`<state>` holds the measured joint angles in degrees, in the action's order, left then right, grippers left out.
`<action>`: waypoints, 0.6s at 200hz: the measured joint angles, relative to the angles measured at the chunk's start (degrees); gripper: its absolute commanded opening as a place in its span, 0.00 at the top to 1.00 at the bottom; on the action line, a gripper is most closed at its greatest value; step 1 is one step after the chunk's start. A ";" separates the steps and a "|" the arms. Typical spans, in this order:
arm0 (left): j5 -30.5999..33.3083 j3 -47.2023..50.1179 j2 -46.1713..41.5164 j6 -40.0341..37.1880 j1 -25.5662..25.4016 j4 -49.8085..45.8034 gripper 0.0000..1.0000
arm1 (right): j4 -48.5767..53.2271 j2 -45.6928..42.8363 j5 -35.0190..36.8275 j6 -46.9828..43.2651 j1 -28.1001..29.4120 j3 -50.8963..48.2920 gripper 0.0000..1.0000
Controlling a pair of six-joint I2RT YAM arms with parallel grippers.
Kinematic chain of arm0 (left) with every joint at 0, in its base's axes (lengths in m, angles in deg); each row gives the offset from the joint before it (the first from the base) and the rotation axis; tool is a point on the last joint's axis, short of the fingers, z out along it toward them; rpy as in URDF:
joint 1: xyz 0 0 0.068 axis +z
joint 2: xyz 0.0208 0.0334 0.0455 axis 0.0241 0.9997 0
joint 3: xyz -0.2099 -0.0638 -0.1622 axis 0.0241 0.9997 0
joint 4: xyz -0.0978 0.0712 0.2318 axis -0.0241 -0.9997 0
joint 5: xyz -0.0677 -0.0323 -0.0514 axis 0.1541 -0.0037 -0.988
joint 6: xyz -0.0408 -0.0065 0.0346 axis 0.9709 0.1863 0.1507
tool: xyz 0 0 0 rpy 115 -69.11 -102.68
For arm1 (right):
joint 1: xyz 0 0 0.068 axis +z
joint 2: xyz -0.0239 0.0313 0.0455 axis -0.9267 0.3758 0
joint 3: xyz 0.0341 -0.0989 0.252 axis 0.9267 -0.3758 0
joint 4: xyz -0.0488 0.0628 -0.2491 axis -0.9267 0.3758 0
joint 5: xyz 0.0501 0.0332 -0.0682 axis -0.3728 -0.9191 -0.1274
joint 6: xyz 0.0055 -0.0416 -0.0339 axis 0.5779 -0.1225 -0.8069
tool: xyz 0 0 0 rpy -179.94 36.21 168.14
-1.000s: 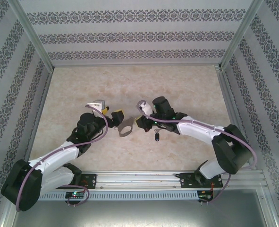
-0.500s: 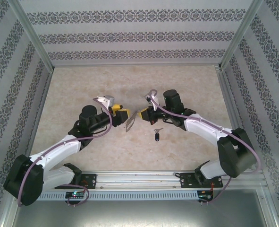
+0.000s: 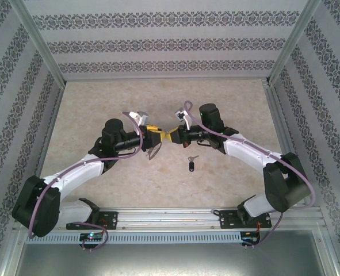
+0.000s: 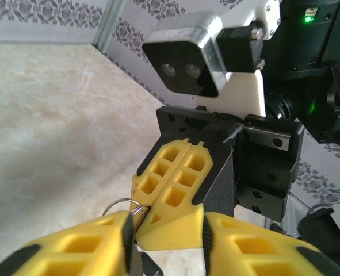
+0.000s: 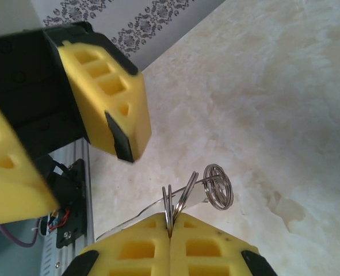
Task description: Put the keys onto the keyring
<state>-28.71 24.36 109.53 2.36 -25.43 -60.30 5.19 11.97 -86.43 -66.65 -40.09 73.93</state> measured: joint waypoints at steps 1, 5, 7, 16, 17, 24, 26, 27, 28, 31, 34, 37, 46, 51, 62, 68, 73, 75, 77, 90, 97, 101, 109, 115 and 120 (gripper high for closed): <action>-0.17 -0.02 0.11 0.11 0.00 -0.02 0.69 | 0.00 0.00 -0.04 0.02 0.00 0.00 1.00; -0.46 -0.11 0.35 0.17 0.00 0.00 0.69 | 0.00 0.00 -0.28 0.17 0.00 0.00 1.00; -0.68 -0.17 0.48 0.31 0.02 0.00 0.69 | 0.00 0.00 -0.42 0.24 0.00 0.00 1.00; -1.38 -0.46 1.03 0.61 0.17 0.07 0.69 | 0.00 0.00 -1.11 0.44 -0.02 0.02 1.00; -1.51 -0.48 1.11 0.72 0.20 0.07 0.69 | 0.00 0.00 -1.14 0.44 -0.02 0.02 1.00; -2.12 -0.70 1.46 0.96 0.33 0.15 0.70 | 0.02 0.00 -1.64 0.68 -0.15 0.04 1.00; -2.25 -0.74 1.57 0.96 0.33 0.22 0.70 | 0.02 0.00 -1.79 0.83 -0.24 0.04 1.00; -2.27 -0.76 1.62 0.98 0.33 0.24 0.70 | 0.02 0.00 -1.84 0.87 -0.26 0.04 1.00; -2.36 -0.76 1.68 1.09 0.35 0.28 0.70 | 0.04 0.00 -1.99 0.87 -0.28 0.07 1.00; -2.58 -0.81 1.81 1.16 0.39 0.44 0.70 | 0.04 0.00 -2.16 0.90 -0.37 0.09 1.00; -2.82 -0.83 1.95 1.22 0.46 0.55 0.70 | 0.07 0.00 -2.36 1.01 -0.46 0.11 1.00; -3.06 -0.83 2.03 1.38 0.48 0.70 0.70 | 0.04 0.00 -2.58 1.03 -0.61 0.13 1.00; -3.87 -0.83 2.27 1.64 0.66 1.03 0.70 | 0.04 0.00 -3.08 1.09 -1.05 0.24 1.00; -4.28 -0.83 2.38 1.95 0.72 1.44 0.70 | -0.02 0.00 -3.45 1.27 -1.27 0.31 1.00; -5.44 -0.81 2.60 2.75 1.05 2.84 0.70 | -0.02 0.00 -4.17 1.36 -1.88 0.50 1.00; -5.92 -0.81 2.69 3.21 1.22 3.61 0.70 | -0.15 0.00 -4.50 1.46 -2.21 0.59 1.00; -6.36 -0.81 2.73 3.63 1.40 4.24 0.69 | -0.26 0.00 -4.74 1.51 -2.40 0.68 1.00; -6.54 -0.81 2.73 3.87 1.44 4.50 0.69 | -0.33 0.00 -4.87 1.53 -2.54 0.68 1.00; -6.69 -0.81 2.75 4.02 1.49 4.81 0.69 | -0.35 0.00 -5.01 1.53 -2.64 0.70 1.00; -7.45 -0.81 2.91 4.87 1.81 6.47 0.66 | -0.37 0.00 -5.68 1.84 -2.99 0.85 1.00; -7.52 -0.81 3.02 5.27 1.81 7.06 0.66 | -0.37 0.00 -5.99 1.99 -2.99 0.87 1.00; -7.56 -0.81 3.08 5.55 1.81 7.26 0.65 | -0.37 0.00 -6.16 2.12 -2.99 0.87 1.00; -7.61 -0.81 3.26 5.70 1.84 7.61 0.64 | -0.37 0.00 -6.43 2.34 -2.99 0.87 1.00; -7.58 -0.81 3.39 5.75 1.84 7.72 0.64 | -0.37 0.00 -6.69 2.38 -2.99 0.87 1.00; -7.58 -0.81 3.54 5.79 1.92 7.78 0.64 | -0.37 0.00 -6.86 2.38 -2.99 0.87 1.00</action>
<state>-36.30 23.55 113.07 8.15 -23.50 -52.51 4.82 11.97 -93.30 -64.27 -43.08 74.80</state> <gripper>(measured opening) 0.358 0.066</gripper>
